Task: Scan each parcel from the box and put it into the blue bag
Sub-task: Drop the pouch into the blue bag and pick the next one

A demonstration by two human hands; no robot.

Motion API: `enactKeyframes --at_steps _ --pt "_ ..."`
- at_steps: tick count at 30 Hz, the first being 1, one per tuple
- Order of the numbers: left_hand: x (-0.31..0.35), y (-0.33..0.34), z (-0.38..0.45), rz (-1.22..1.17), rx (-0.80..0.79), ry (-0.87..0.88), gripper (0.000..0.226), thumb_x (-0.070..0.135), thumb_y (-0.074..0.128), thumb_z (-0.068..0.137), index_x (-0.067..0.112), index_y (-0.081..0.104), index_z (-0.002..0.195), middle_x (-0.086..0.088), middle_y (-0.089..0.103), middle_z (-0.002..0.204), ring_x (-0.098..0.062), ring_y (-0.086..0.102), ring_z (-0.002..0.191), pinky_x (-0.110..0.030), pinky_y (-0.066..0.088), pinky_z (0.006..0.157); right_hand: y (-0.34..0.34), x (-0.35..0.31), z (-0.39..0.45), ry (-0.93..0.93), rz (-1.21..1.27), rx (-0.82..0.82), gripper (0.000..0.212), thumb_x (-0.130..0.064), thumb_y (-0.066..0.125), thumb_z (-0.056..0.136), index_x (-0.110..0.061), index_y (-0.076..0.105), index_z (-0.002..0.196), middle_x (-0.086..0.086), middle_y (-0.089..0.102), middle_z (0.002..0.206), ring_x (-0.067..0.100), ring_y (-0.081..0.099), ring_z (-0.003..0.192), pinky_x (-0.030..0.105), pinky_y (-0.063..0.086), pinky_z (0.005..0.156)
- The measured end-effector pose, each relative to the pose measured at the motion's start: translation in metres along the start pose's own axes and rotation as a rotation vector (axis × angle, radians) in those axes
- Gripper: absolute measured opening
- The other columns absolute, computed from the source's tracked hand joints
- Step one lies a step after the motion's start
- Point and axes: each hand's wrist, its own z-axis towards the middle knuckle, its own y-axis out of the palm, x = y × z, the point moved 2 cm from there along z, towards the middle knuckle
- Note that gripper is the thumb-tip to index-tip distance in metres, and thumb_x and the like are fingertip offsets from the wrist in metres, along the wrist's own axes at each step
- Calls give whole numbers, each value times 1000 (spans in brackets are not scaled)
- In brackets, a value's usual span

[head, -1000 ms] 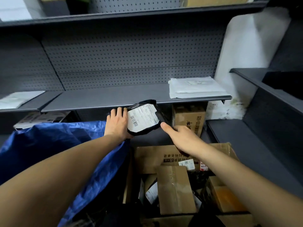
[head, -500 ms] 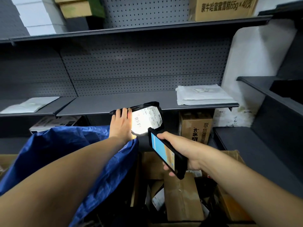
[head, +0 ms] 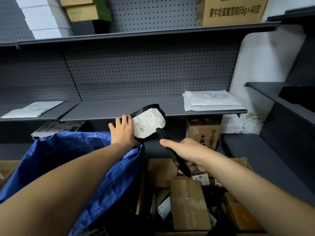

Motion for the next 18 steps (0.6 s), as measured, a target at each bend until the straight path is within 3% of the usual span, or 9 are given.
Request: enactKeyframes --at_steps 2,4,7,11,18 --pt "-3 -4 -2 -65 -38 -109 117 74 77 50 10 33 138 -6 41 127 -30 41 117 -52 37 94 -2 -5 2 -102 -133 95 66 -74 64 72 -10 60 87 5 59 72 18 53 57 22 38 47" --pt "-8 -9 -3 -132 -65 -189 119 76 78 48 11 35 137 -7 41 127 -31 40 120 -54 36 96 -2 -11 3 -179 -214 192 59 -73 61 76 -14 54 70 3 57 70 19 55 62 27 38 54" --pt "-24 -17 -4 -160 -92 -250 118 78 78 46 11 38 135 -7 41 127 -32 40 121 -53 36 97 0 -23 0 -290 -421 337 65 -77 55 77 -14 62 90 9 62 100 26 62 85 33 47 67" --pt "-53 -23 -8 -166 -135 -305 115 78 78 47 11 40 133 -8 40 129 -33 40 123 -52 36 99 4 -45 -1 -385 -755 487 77 -69 54 86 -6 49 131 16 48 127 36 52 116 42 46 91" --pt "-119 -25 -26 -167 -203 -358 114 76 79 46 12 41 132 -8 40 130 -32 38 126 -51 37 102 26 -80 14 -478 -889 534 81 -66 56 86 -3 45 135 17 47 129 36 50 120 45 48 92"
